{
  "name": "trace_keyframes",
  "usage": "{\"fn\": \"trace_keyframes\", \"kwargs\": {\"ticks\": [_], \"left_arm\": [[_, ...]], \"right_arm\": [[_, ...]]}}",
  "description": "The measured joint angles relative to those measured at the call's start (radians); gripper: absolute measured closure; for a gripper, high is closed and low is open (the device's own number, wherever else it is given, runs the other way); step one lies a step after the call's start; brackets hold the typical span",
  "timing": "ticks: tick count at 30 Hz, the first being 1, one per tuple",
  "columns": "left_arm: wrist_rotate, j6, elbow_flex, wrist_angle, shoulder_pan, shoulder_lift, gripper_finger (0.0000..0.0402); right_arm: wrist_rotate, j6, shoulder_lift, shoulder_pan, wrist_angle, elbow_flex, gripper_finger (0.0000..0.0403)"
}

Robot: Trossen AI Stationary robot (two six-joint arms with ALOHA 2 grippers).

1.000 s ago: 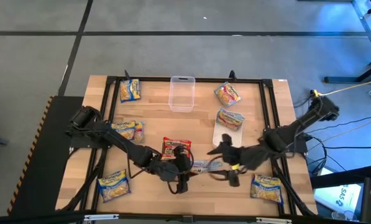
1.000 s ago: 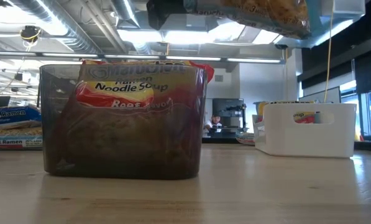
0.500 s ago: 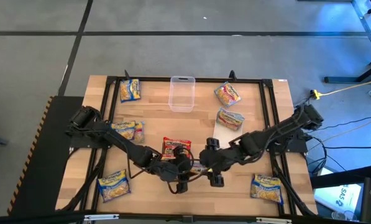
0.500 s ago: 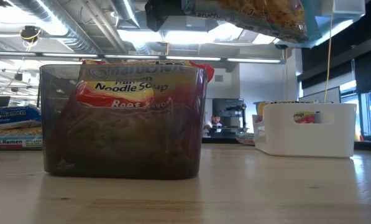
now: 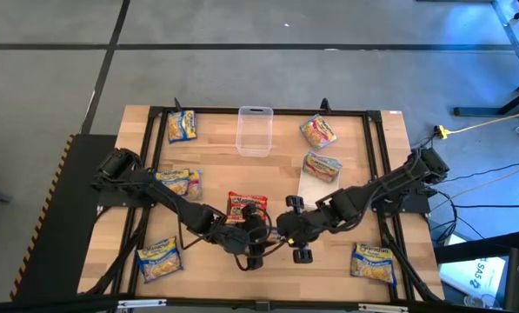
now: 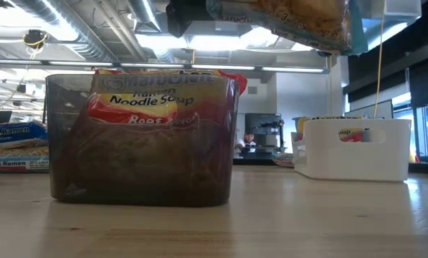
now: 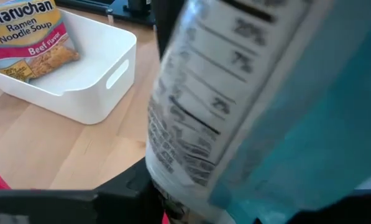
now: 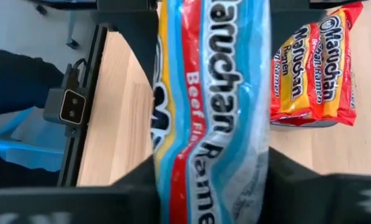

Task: Sort Maruchan noodles
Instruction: Put the light blue noodle pack into the white bin

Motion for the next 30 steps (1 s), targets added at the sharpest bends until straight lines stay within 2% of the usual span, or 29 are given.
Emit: {"fn": "trace_keyframes", "kwargs": {"ticks": [4,7,11,14,17,21,25,30], "left_arm": [[0.007,-0.001,0.0,0.002,-0.005,0.0,0.0194],[0.072,0.014,0.0,-0.019,-0.003,-0.021,0.019],[0.09,0.011,0.0,-0.11,-0.006,-0.072,0.0188],[0.031,-0.008,0.0,-0.202,-0.023,-0.12,0.0188],[-0.016,-0.015,0.003,-0.258,-0.046,-0.139,0.0188],[-0.024,-0.01,0.002,-0.255,-0.076,-0.129,0.0187],[-0.023,-0.009,0.001,-0.257,-0.092,-0.099,0.0187],[-0.023,-0.016,0.0,-0.255,-0.095,-0.086,0.0187]], "right_arm": [[-0.001,-0.028,-0.003,0.001,-0.001,0.0,0.0333],[-0.005,-0.035,-0.019,0.003,-0.003,0.0,0.0357],[0.008,-0.034,-0.062,0.003,-0.049,0.0,0.0353],[0.018,-0.028,-0.101,0.002,-0.12,0.0,0.0342],[0.071,-0.006,-0.144,0.002,-0.243,-0.001,0.0345],[0.161,0.029,-0.209,-0.012,-0.386,-0.02,0.0354],[0.166,0.045,-0.291,-0.081,-0.423,-0.094,0.0355],[0.128,-0.018,-0.389,-0.235,-0.411,-0.246,0.0355]]}}
